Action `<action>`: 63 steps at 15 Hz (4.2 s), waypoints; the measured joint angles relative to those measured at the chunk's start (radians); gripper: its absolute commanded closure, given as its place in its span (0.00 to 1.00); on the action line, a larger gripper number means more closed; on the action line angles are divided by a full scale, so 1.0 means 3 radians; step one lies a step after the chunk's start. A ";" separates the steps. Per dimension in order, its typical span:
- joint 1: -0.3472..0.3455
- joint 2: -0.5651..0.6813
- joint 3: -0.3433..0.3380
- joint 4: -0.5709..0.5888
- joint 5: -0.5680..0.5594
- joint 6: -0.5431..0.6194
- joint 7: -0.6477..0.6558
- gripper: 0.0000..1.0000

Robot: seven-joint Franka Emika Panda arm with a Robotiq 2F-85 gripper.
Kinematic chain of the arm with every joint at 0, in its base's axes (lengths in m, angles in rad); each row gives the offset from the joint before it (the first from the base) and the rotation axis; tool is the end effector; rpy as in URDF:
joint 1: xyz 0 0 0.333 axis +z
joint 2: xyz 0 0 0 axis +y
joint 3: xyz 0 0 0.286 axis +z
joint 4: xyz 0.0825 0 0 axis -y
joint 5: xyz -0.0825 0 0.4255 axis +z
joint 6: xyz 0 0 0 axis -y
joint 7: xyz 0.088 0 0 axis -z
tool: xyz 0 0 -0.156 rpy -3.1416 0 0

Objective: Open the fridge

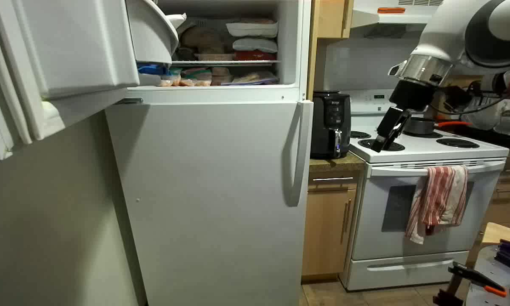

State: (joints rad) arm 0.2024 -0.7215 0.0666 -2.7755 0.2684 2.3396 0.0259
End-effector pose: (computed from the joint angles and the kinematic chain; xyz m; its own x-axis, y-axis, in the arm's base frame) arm 0.4006 0.1182 0.3532 0.9642 0.0442 0.2614 0.0987 -0.9750 -0.1989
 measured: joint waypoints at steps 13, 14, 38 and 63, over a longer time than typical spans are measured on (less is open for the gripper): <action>0.0245 0.0044 0.0020 0.0490 0.0000 0.0000 -0.0080 0.00; 0.0275 0.0054 0.0026 0.0560 -0.0002 0.0000 -0.0121 0.00; 0.0702 0.0717 0.0258 0.2173 -0.0003 -0.0002 -0.0774 0.00; 0.0775 0.1016 0.0384 0.2595 0.0000 -0.0018 -0.0876 0.00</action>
State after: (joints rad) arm 0.4349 -0.4166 0.1817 -1.9969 0.2685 2.3343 -0.2370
